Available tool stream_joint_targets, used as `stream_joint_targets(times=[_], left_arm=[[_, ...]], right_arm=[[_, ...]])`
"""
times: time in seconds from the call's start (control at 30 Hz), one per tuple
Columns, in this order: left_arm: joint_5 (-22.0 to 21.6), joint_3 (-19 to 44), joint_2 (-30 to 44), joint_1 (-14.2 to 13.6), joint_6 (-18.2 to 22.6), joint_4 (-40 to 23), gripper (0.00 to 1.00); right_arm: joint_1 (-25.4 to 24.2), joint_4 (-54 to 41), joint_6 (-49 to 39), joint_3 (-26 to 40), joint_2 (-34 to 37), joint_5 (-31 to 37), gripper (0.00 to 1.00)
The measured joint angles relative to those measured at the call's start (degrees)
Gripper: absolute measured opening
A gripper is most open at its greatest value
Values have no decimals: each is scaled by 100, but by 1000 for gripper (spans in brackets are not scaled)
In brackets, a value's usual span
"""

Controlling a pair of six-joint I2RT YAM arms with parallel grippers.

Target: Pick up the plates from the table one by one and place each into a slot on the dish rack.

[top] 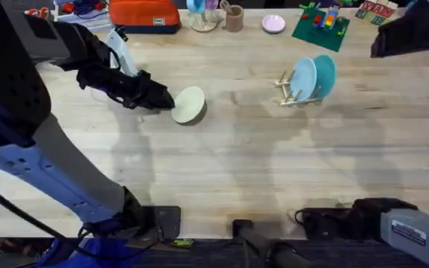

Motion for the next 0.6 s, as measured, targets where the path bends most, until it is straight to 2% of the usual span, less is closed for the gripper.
stream_joint_targets(times=[0.13, 0.33, 0.6], left_arm=[[0, 0, 0, 0, -17, 0, 40], [-1, 0, 0, 0, -18, 0, 41], [-2, 0, 0, 0, -17, 2, 41]], right_arm=[[0, 0, 4, 0, 0, -64, 994], [0, -3, 141, 15, 124, -724, 995], [201, 26, 737, 28, 1067, -1447, 995]])
